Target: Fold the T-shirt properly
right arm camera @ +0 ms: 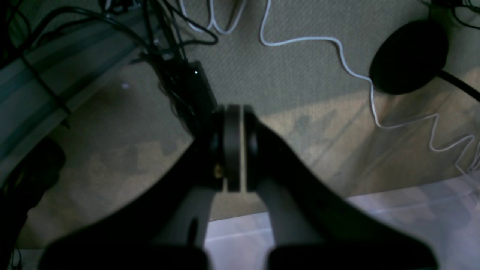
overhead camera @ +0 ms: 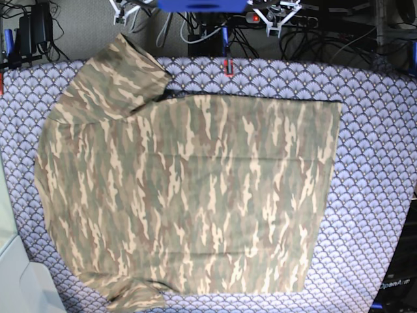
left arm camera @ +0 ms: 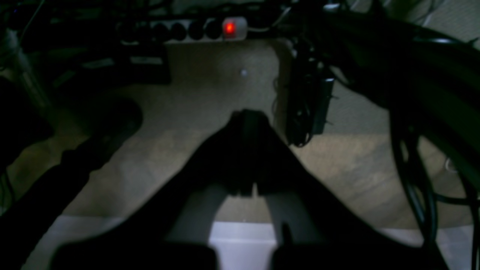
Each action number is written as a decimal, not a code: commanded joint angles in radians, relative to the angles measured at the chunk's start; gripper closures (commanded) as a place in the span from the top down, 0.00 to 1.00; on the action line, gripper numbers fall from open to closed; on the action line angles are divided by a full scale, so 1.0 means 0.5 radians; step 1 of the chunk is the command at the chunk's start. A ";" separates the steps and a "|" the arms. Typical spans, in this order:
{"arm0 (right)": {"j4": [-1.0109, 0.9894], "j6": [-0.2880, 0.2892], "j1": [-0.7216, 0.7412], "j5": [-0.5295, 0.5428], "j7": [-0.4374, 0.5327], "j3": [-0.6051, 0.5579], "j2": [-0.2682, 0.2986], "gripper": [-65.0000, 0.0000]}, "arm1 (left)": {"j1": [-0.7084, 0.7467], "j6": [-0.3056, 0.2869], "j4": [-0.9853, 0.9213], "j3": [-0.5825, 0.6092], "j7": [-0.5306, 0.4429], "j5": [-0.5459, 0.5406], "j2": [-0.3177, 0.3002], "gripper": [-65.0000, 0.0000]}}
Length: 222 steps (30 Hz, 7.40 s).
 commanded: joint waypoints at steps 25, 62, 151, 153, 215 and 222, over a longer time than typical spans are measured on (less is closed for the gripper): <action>0.177 0.023 -0.102 0.007 0.010 0.000 0.015 0.00 | 0.066 -0.001 0.186 -0.003 0.128 0.006 -0.006 0.01; 1.218 0.026 -0.734 0.007 0.001 0.000 0.024 0.11 | 0.735 0.014 1.395 0.000 0.075 0.006 -0.098 0.01; 2.780 1.408 -0.237 0.537 -2.043 1.252 0.054 0.36 | 1.079 0.011 3.442 -0.279 0.898 0.003 -0.187 0.42; 2.780 1.408 -0.215 0.537 -2.079 1.252 0.051 0.36 | 1.079 0.011 3.442 -0.279 0.898 0.003 -0.187 0.42; 2.617 1.408 -0.095 0.614 -2.414 1.206 -0.004 0.03 | 0.895 0.008 3.423 -0.396 0.898 0.003 -0.141 0.43; 2.611 1.408 -0.095 0.614 -2.408 1.206 -0.004 0.03 | 0.692 -0.004 3.319 -0.751 0.901 0.003 0.022 0.43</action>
